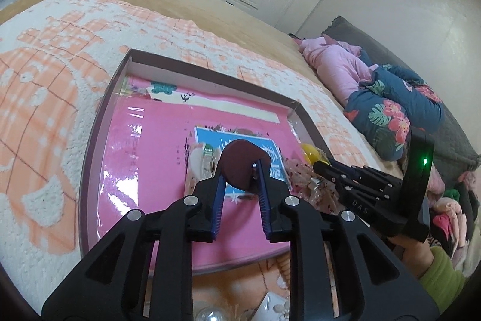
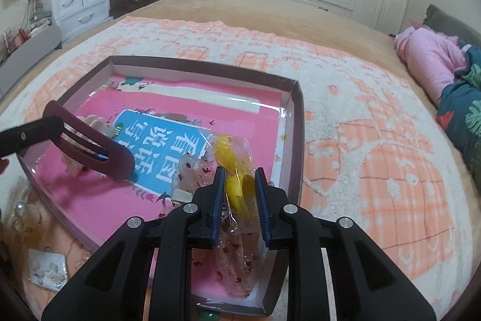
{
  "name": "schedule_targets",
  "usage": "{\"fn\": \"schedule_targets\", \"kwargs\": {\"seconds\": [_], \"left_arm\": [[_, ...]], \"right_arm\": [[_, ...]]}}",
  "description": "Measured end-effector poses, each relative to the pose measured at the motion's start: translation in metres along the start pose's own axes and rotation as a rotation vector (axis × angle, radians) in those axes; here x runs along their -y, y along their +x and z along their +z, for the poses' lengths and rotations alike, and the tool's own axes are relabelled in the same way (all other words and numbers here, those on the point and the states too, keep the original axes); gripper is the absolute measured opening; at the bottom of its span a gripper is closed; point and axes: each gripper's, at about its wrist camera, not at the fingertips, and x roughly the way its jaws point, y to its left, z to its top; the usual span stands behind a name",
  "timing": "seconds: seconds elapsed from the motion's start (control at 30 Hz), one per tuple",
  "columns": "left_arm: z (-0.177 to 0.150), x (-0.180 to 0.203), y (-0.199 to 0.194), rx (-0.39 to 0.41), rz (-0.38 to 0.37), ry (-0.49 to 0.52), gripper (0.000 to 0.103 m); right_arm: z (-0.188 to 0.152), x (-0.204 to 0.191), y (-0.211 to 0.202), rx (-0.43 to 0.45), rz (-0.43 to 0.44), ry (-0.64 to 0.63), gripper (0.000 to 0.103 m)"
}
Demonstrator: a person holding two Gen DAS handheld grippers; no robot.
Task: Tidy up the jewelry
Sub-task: 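Carry the maroon clip and yellow bag over the tray and release both, then withdraw both open tools from the tray toward the pearl earrings and coiled tie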
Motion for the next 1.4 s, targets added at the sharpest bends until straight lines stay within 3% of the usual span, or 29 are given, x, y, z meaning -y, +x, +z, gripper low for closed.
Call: {"fn": "schedule_targets", "kwargs": {"seconds": [0.17, 0.3, 0.7, 0.83, 0.97, 1.2, 1.4], "left_arm": [[-0.008, 0.002, 0.002, -0.035, 0.011, 0.012, 0.014], [-0.014, 0.002, 0.002, -0.052, 0.028, 0.020, 0.014], [-0.018, 0.005, -0.001, -0.050, 0.090, 0.054, 0.019], [-0.018, 0.008, -0.007, -0.038, 0.108, 0.062, 0.035], [-0.019, 0.006, -0.012, -0.031, 0.121, 0.056, 0.042], [-0.016, 0.006, -0.031, 0.016, 0.145, 0.038, 0.066], [-0.016, 0.005, -0.045, 0.045, 0.169, 0.029, 0.078]], "right_arm": [[-0.001, 0.005, -0.005, 0.006, 0.049, 0.046, 0.023], [-0.002, 0.008, -0.012, 0.019, 0.057, 0.060, 0.034], [-0.005, 0.012, -0.036, 0.078, 0.064, 0.087, 0.053], [-0.006, 0.012, -0.046, 0.105, 0.051, 0.079, 0.061], [-0.009, 0.012, -0.053, 0.118, 0.045, 0.083, 0.064], [-0.013, 0.015, -0.064, 0.136, 0.045, 0.111, 0.069], [-0.016, 0.016, -0.077, 0.169, 0.052, 0.131, 0.074]]}}
